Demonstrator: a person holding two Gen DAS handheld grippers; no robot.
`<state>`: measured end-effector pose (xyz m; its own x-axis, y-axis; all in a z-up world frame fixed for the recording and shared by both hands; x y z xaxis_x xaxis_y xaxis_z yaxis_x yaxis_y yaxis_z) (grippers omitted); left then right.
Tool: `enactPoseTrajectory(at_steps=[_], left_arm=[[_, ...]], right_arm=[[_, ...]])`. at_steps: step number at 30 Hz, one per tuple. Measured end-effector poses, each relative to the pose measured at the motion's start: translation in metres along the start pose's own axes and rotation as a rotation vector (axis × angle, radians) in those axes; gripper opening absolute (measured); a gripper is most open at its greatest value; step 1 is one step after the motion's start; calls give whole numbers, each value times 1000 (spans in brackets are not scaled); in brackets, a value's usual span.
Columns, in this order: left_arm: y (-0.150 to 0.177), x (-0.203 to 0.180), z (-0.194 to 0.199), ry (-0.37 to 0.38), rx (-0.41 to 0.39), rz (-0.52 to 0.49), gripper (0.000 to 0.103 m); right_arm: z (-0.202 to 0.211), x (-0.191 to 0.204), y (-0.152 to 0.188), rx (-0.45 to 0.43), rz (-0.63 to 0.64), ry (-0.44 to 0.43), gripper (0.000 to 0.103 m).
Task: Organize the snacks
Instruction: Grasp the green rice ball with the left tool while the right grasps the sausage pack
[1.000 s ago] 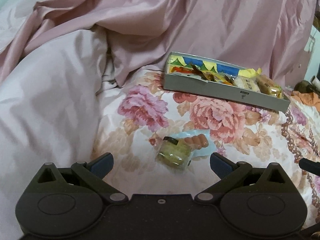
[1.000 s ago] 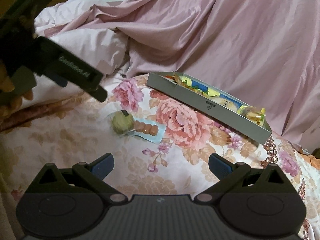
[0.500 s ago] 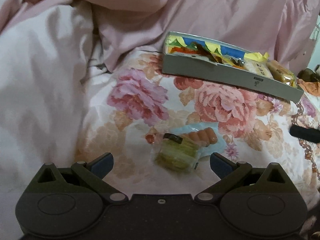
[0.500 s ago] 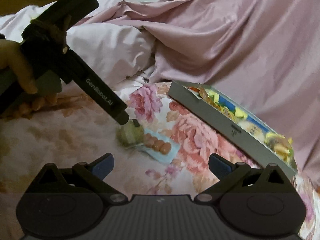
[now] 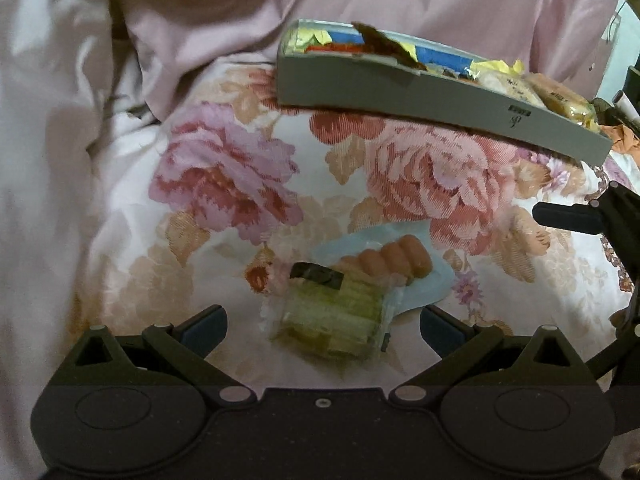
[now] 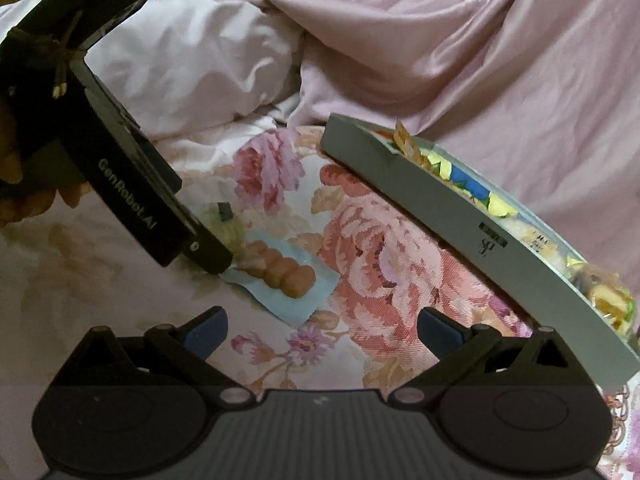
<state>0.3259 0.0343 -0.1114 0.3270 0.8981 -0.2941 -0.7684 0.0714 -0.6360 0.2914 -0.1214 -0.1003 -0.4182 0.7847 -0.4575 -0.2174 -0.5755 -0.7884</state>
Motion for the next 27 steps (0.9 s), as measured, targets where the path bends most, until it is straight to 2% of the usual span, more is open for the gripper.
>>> enactPoseTrajectory(at_steps=[5, 7, 13, 22, 27], left_arm=[[-4, 3, -13, 33, 30, -3, 100], [-6, 4, -14, 52, 18, 6, 98], [-9, 10, -9, 61, 10, 37, 78], [-9, 20, 0, 57, -30, 152, 63], [-7, 30, 4, 41, -47, 217, 52]], right_arm=[[-9, 3, 2, 7, 10, -19, 103], [-12, 3, 2, 10, 15, -23, 103], [-18, 6, -1, 21, 17, -38, 103], [-30, 7, 1, 73, -15, -105, 103], [-36, 8, -6, 53, 10, -137, 103]])
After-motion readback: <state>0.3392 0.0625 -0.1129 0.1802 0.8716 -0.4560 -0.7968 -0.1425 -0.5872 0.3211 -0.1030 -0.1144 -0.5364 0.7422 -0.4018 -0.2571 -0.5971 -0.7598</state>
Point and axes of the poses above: each gripper's, at about its wrist camera, not at the fingertips, and z roughly against the way its jaws point, x to its left, y to its underside, the point moved 5 cm from there along -z, roughly the way its jaws point, and after that the axes turned 14 degrees about y, right-handed, at the moved point
